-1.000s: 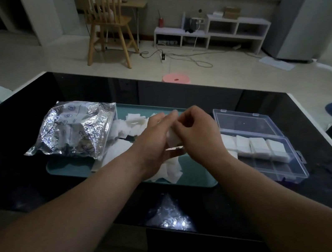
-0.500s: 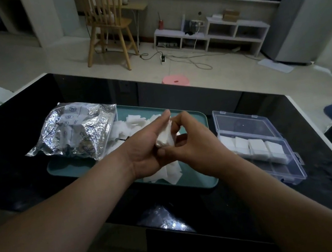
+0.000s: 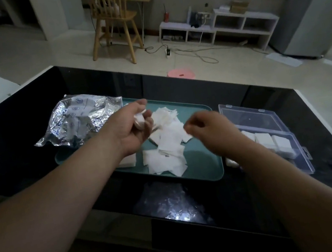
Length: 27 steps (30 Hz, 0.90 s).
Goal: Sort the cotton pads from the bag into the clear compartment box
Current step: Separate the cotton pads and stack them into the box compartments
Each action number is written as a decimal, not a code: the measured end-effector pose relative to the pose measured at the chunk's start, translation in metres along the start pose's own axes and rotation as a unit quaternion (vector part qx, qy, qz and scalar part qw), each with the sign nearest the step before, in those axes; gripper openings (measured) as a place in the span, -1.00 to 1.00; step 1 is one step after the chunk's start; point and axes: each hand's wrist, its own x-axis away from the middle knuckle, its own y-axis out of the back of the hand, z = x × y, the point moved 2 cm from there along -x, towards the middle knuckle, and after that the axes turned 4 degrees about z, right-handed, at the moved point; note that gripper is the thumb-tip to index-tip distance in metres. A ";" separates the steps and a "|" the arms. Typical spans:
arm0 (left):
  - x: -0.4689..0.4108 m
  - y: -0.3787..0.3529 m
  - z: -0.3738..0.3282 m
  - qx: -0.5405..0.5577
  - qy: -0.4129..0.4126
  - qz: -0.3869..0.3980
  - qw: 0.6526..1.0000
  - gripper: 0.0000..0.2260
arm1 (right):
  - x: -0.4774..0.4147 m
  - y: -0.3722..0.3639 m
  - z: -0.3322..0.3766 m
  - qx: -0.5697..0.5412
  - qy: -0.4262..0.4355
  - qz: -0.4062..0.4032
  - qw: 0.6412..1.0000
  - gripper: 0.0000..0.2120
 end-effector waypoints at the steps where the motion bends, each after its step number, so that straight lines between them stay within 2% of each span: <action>1: 0.001 0.002 -0.001 -0.007 -0.001 -0.008 1.000 -0.93 | 0.001 -0.010 -0.003 0.043 -0.002 0.046 0.998 -0.87; 3: 0.002 0.004 -0.001 -0.023 0.002 -0.015 1.000 -0.88 | 0.003 -0.033 -0.003 0.105 0.017 0.114 0.988 -0.81; 8: 0.003 0.008 -0.003 -0.036 0.009 -0.021 0.999 -0.89 | -0.001 -0.071 0.021 0.186 0.110 0.148 0.965 -0.47; 10: 0.006 0.008 -0.004 -0.043 0.006 -0.016 0.999 -0.88 | -0.005 -0.078 0.027 0.220 0.118 0.168 0.954 -0.39; 12: 0.008 0.008 -0.005 -0.053 0.003 -0.015 0.998 -0.90 | -0.011 -0.081 0.029 0.229 0.110 0.174 0.951 -0.38; 15: 0.011 0.009 -0.006 -0.066 0.001 -0.021 0.998 -0.92 | -0.016 -0.083 0.029 0.214 0.090 0.179 0.956 -0.50; 20: 0.010 0.008 -0.006 -0.094 -0.007 -0.041 0.995 -0.93 | -0.014 -0.068 0.024 0.065 0.062 0.119 0.989 -0.88; 23: 0.009 0.007 -0.004 -0.132 -0.019 -0.052 0.990 -0.92 | -0.018 -0.047 0.011 -0.076 0.007 0.084 0.994 -0.88; 25: 0.009 0.004 -0.001 -0.152 -0.018 -0.034 0.988 -0.93 | -0.020 -0.036 0.001 -0.218 -0.046 0.064 0.973 -0.87; 27: 0.012 0.001 0.002 -0.181 -0.006 -0.007 0.984 -0.92 | -0.022 -0.030 -0.003 -0.336 -0.086 0.057 0.936 -0.86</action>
